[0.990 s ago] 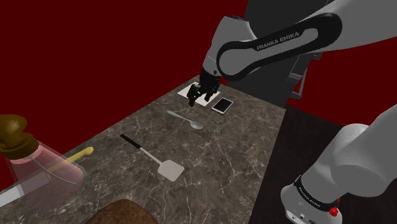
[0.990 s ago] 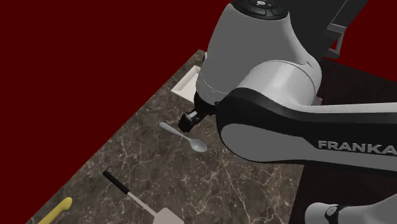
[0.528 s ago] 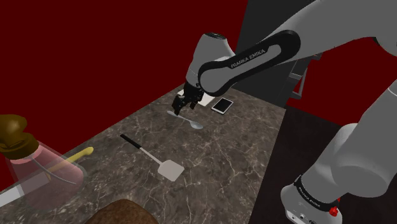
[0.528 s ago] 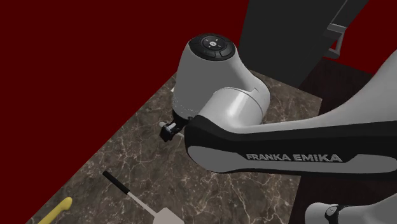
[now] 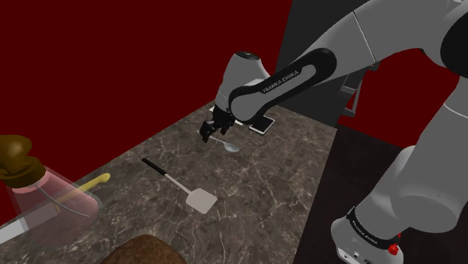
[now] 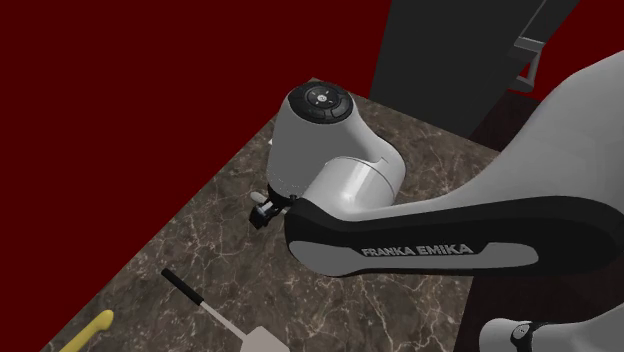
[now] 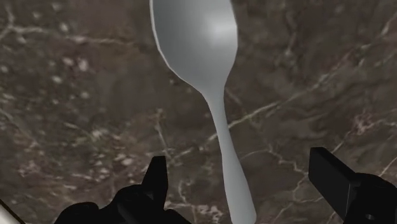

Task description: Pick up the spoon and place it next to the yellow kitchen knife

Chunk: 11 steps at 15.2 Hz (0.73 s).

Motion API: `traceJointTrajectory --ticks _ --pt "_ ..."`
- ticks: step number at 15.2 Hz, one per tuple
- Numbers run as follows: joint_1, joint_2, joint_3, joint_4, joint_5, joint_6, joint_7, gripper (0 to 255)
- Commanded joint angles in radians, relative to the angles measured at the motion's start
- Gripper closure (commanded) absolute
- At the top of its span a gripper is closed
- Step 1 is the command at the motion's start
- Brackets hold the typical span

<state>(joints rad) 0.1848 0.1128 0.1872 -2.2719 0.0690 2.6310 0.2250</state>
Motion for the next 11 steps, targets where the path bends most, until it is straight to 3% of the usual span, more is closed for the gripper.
traceJointTrajectory --ticks 1,5,6,11 --pt "0.000 0.003 0.000 0.001 0.000 0.002 0.000 0" --pt "0.000 0.002 0.000 0.001 0.000 0.002 -0.001 0" --pt "0.000 0.002 0.000 0.001 0.000 0.002 -0.001 255" --pt "0.000 0.002 0.000 0.001 0.000 0.002 -0.001 255"
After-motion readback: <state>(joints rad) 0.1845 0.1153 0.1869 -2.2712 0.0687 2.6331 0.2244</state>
